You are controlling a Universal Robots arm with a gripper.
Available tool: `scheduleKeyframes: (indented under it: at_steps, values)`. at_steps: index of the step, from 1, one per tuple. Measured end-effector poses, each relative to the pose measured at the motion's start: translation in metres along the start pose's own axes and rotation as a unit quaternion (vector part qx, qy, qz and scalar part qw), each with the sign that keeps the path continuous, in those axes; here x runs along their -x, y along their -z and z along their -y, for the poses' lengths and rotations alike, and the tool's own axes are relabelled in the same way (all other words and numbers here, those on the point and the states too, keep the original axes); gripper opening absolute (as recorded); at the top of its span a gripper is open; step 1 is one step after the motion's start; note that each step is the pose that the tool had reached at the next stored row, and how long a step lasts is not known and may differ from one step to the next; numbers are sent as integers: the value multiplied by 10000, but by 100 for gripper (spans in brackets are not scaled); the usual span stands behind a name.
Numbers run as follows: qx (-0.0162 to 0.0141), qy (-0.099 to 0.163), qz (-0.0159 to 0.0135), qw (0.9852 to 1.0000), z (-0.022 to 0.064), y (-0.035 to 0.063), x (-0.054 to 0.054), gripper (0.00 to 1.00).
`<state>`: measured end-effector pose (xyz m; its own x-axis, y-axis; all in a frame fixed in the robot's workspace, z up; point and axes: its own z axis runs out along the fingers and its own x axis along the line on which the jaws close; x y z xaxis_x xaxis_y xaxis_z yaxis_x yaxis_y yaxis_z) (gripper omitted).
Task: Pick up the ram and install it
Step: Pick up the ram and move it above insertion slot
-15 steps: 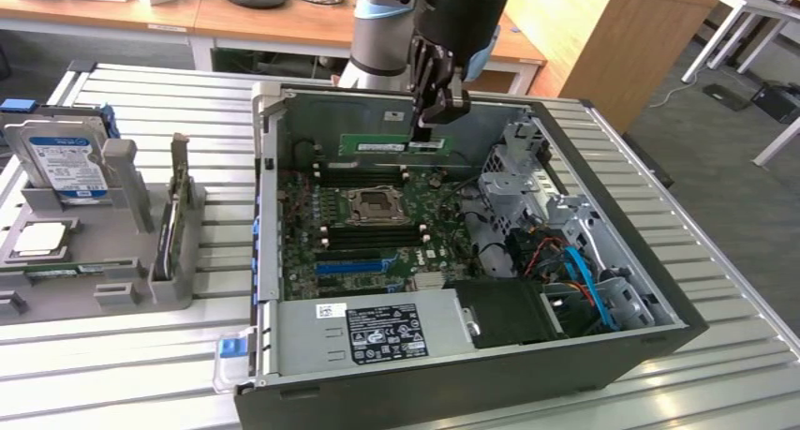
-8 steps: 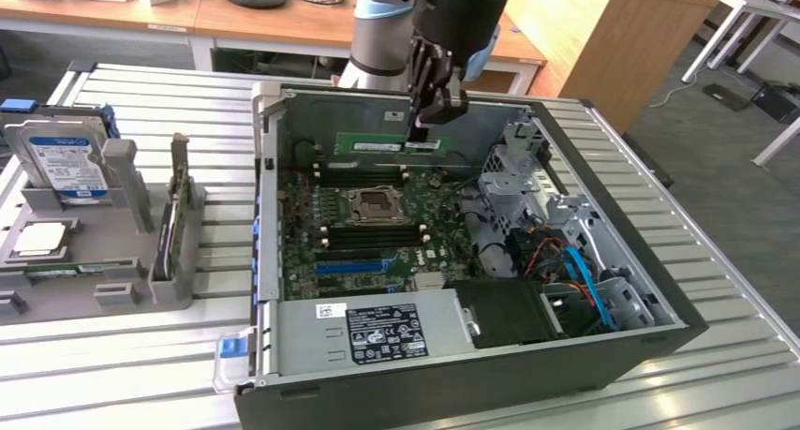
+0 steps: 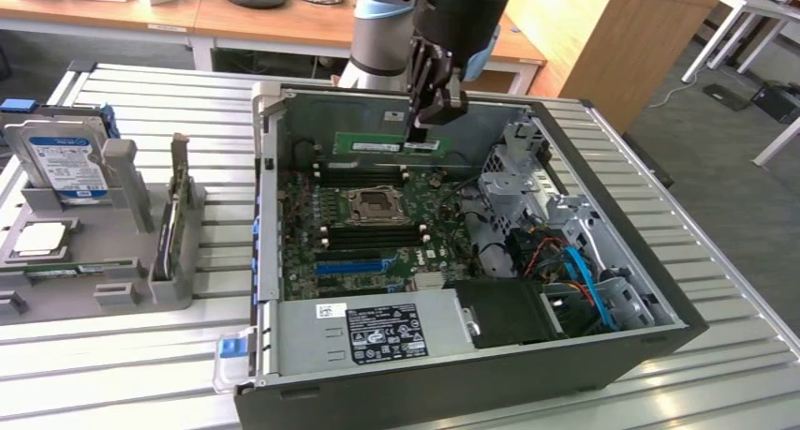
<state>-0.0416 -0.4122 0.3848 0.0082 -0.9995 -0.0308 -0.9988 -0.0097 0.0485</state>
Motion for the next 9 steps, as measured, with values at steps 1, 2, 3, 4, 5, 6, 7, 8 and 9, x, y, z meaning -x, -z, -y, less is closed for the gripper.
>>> scheduleKeyframes:
  at_steps: [1, 2, 3, 4, 5, 6, 7, 8, 9]
  values:
    - [0, 4, 0, 10000, 2, 0, 0, 12]
    - [0, 13, 1, 10000, 4, -1, -1, 12]
    - [1, 27, 1, 10000, 6, -1, -1, 12]
    - [1, 46, 2, 10000, 8, -1, -1, 12]
    - [2, 64, 2, 10000, 9, -1, -1, 12]
    - [2, 80, 3, 10000, 10, -2, -1, 12]
    - [2, 86, 3, 10000, 10, -2, -1, 12]
    - [2, 86, 3, 10000, 10, -2, -1, 12]
    - [2, 87, 2, 10000, 11, -2, -2, 12]
